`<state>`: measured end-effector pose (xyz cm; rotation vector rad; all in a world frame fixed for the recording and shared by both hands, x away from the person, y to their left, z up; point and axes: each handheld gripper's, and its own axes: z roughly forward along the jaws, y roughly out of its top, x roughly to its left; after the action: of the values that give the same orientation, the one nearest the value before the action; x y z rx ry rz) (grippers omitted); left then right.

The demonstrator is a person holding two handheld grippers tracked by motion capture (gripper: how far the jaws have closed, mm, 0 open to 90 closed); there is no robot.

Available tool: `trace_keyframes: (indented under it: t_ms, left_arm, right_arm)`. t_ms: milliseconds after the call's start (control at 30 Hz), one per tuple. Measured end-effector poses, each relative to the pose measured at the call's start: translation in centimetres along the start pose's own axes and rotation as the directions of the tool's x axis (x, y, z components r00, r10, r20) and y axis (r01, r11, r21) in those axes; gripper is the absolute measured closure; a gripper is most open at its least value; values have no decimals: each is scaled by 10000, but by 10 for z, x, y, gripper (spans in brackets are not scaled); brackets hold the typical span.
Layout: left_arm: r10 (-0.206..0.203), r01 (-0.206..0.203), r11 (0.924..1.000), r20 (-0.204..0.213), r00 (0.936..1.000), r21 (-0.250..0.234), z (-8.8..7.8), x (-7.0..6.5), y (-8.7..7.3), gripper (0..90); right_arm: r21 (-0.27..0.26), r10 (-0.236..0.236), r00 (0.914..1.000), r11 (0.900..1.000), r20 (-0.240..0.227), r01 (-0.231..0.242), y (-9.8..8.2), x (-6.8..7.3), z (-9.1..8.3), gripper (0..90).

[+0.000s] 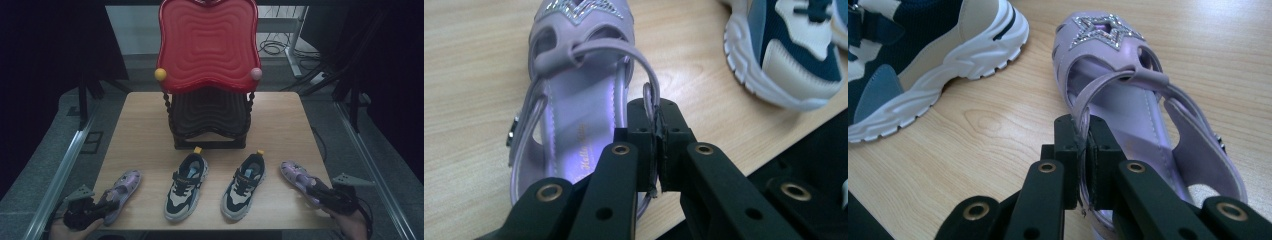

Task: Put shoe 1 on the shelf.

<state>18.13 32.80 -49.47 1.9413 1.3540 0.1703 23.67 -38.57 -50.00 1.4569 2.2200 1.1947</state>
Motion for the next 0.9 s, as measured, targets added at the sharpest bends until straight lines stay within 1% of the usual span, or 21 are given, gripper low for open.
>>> trace_keyframes:
  t_ms: [33, 67, 100, 133, 167, 300, 333, 367, 400, 467, 567, 633, 667, 700, 733, 767, 800, 833, 867, 900]
  left_arm:
    - [0, 0, 10000, 0, 10000, 0, 0, 0, 0, 873]
    - [-157, 157, 9996, 12, 9999, -235, -2, 1, 2, 874]
    - [-157, 157, 9996, 12, 9999, -235, -2, 1, 2, 874]
    - [-246, 245, 9989, -22, 9997, -409, -3, 2, 4, 874]
    - [-246, 245, 9989, -22, 9997, -409, -3, 2, 4, 874]
    - [-441, 437, 9966, -41, 9990, -695, -6, 6, 6, 873]
    - [-556, 556, 9952, 22, 9985, -807, -7, 8, 6, 873]
    - [-556, 556, 9952, 22, 9985, -807, -7, 8, 6, 873]
    - [-645, 649, 9939, 76, 9979, -892, -7, 9, 6, 873]
    - [-751, 765, 9907, 172, 9970, -1124, -10, 11, 8, 872]
    - [-779, 794, 9889, 169, 9968, -1252, -12, 11, 10, 871]
    - [-777, 805, 9870, 257, 9966, -1392, -13, 11, 12, 871]
    - [-774, 818, 9847, 343, 9964, -1537, -14, 11, 14, 871]
    - [-774, 818, 9847, 343, 9964, -1537, -14, 11, 14, 870]
    - [-757, 821, 9814, 429, 9962, -1737, -14, 10, 17, 870]
    - [-757, 821, 9814, 429, 9962, -1737, -14, 10, 17, 871]
    - [-723, 805, 9783, 493, 9962, -1908, -14, 9, 20, 870]
    - [-723, 805, 9783, 493, 9962, -1908, -14, 9, 20, 870]
    - [-686, 788, 9757, 566, 9960, -2047, -13, 8, 24, 870]
    - [-686, 788, 9757, 566, 9960, -2047, -13, 8, 24, 870]
  right_arm:
    - [0, 0, 10000, 10000, 0, 0, 0, 0, 0, 856]
    - [-123, 99, 9999, 9999, -11, -100, 0, 0, -1, 858]
    - [-171, 151, 9999, 9997, -42, -151, 0, -1, -1, 858]
    - [-233, 257, 9996, 9994, -117, -260, 0, -1, -1, 858]
    - [-233, 257, 9996, 9994, -117, -260, 0, -1, -1, 858]
    - [-409, 495, 9987, 9979, -134, -500, 1, -1, -2, 858]
    - [-455, 551, 9984, 9974, -126, -557, 2, 0, -3, 858]
    - [-455, 551, 9984, 9974, -126, -557, 2, 0, -3, 858]
    - [-493, 548, 9985, 9973, -98, -552, 2, 0, -3, 858]
    - [-749, 636, 9979, 9951, -83, -640, 3, 1, -5, 859]
    - [-942, 693, 9975, 9930, -166, -706, 4, 2, -6, 859]
    - [-1179, 769, 9966, 9898, -304, -800, 6, 4, -7, 858]
    - [-1300, 781, 9963, 9881, -351, -821, 6, 4, -8, 858]
    - [-1300, 781, 9963, 9881, -351, -821, 6, 4, -8, 858]
    - [-1531, 852, 9952, 9840, -476, -916, 8, 6, -10, 858]
    - [-1531, 852, 9952, 9840, -476, -916, 8, 6, -10, 858]
    - [-1739, 873, 9948, 9801, -528, -953, 10, 8, -12, 858]
    - [-1809, 877, 9946, 9788, -555, -964, 11, 9, -14, 858]
    - [-1906, 880, 9945, 9768, -574, -975, 12, 10, -15, 859]
    - [-1906, 880, 9945, 9768, -574, -975, 12, 10, -15, 859]
